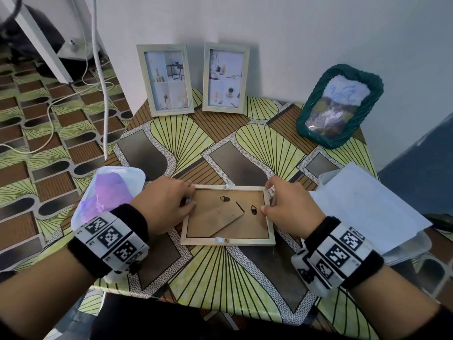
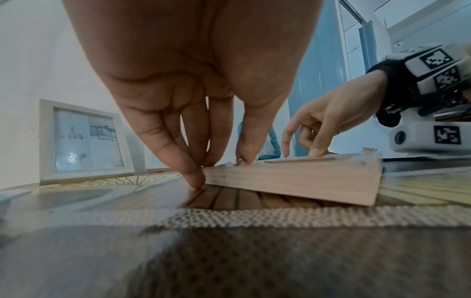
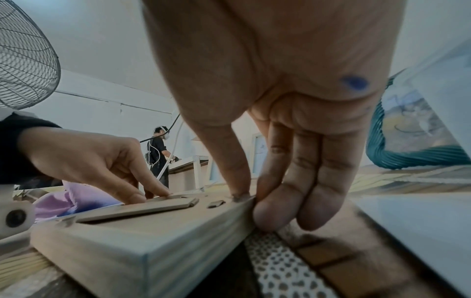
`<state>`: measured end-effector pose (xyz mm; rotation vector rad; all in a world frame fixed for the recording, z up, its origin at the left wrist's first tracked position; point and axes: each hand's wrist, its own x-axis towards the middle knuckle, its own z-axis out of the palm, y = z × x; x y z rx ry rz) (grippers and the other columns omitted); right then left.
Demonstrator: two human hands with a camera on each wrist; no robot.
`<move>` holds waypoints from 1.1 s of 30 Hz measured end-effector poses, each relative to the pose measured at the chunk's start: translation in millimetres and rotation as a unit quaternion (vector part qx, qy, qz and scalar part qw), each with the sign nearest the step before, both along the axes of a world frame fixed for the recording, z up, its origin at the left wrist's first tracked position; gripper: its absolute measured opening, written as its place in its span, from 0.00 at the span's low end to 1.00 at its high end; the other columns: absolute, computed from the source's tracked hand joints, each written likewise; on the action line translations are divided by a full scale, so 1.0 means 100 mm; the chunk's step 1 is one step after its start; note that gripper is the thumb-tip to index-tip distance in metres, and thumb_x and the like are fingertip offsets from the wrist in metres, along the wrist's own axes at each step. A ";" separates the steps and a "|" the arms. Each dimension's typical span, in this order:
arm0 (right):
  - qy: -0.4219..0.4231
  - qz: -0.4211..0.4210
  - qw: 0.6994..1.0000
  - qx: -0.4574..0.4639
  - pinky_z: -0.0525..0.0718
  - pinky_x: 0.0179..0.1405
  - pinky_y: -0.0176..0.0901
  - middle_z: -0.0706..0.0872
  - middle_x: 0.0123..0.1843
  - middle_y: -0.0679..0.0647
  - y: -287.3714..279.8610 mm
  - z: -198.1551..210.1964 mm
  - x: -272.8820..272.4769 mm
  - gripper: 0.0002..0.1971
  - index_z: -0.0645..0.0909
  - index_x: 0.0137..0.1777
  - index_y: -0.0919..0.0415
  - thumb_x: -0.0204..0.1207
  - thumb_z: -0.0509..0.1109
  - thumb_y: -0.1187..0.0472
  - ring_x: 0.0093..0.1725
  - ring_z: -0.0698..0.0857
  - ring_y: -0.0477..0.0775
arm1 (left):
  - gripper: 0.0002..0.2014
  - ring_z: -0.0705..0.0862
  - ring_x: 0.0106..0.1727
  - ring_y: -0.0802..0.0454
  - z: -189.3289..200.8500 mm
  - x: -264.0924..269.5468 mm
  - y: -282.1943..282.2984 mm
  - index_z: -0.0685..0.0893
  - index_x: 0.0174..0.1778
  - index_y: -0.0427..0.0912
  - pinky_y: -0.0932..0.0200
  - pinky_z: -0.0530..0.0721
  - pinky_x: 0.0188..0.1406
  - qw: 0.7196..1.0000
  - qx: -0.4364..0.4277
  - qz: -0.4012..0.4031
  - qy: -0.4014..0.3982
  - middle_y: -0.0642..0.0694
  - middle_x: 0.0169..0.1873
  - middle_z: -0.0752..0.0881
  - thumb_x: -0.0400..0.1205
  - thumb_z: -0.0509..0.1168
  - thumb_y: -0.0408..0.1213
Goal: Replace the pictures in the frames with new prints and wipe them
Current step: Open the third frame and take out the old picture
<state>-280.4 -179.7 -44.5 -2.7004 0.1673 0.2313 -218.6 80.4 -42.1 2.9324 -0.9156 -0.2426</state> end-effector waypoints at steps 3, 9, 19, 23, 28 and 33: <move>-0.001 -0.015 1.000 0.012 0.78 0.43 0.44 0.86 0.44 0.53 0.00 0.00 0.01 0.18 0.74 0.62 0.54 0.74 0.74 0.57 0.46 0.84 0.53 | 0.16 0.86 0.50 0.49 0.02 -0.01 0.01 0.87 0.56 0.44 0.52 0.80 0.52 1.000 0.007 0.003 -0.002 0.48 0.54 0.90 0.82 0.62 0.50; 0.012 -0.017 1.000 0.010 0.84 0.46 0.46 0.86 0.45 0.49 -0.06 0.13 -0.14 0.21 0.79 0.57 0.53 0.72 0.76 0.42 0.46 0.84 0.50 | 0.16 0.85 0.46 0.49 0.14 0.07 0.05 0.89 0.51 0.49 0.52 0.84 0.48 0.998 -0.015 0.038 0.041 0.51 0.43 0.90 0.82 0.60 0.54; 0.141 -0.007 0.983 0.122 0.92 0.32 0.51 0.88 0.38 0.59 -0.03 0.26 -0.27 0.18 0.79 0.52 0.61 0.67 0.84 0.62 0.27 0.91 0.54 | 0.27 0.74 0.71 0.54 0.03 -0.02 0.08 0.76 0.77 0.47 0.58 0.70 0.72 0.995 -0.073 -0.042 0.044 0.54 0.72 0.78 0.83 0.64 0.53; 0.064 -0.022 0.994 0.086 0.91 0.42 0.49 0.88 0.42 0.55 -0.04 0.22 -0.07 0.14 0.84 0.49 0.61 0.67 0.83 0.66 0.40 0.90 0.55 | 0.20 0.81 0.59 0.54 0.06 -0.09 0.16 0.85 0.66 0.43 0.55 0.77 0.62 0.995 -0.082 -0.031 0.037 0.50 0.58 0.85 0.83 0.64 0.50; -0.020 -0.011 0.999 0.046 0.82 0.52 0.40 0.88 0.50 0.53 0.01 0.18 0.19 0.09 0.87 0.56 0.61 0.77 0.74 0.61 0.48 0.85 0.52 | 0.21 0.82 0.38 0.53 0.06 -0.28 0.23 0.87 0.43 0.39 0.51 0.79 0.43 0.991 -0.120 -0.014 0.059 0.48 0.35 0.85 0.81 0.60 0.54; -0.014 0.047 0.999 0.023 0.82 0.64 0.48 0.87 0.61 0.56 0.10 0.15 0.30 0.24 0.77 0.75 0.60 0.79 0.71 0.62 0.60 0.84 0.56 | 0.16 0.88 0.37 0.59 0.03 -0.40 0.28 0.92 0.47 0.48 0.55 0.86 0.44 0.969 -0.202 0.010 0.138 0.55 0.35 0.91 0.75 0.69 0.55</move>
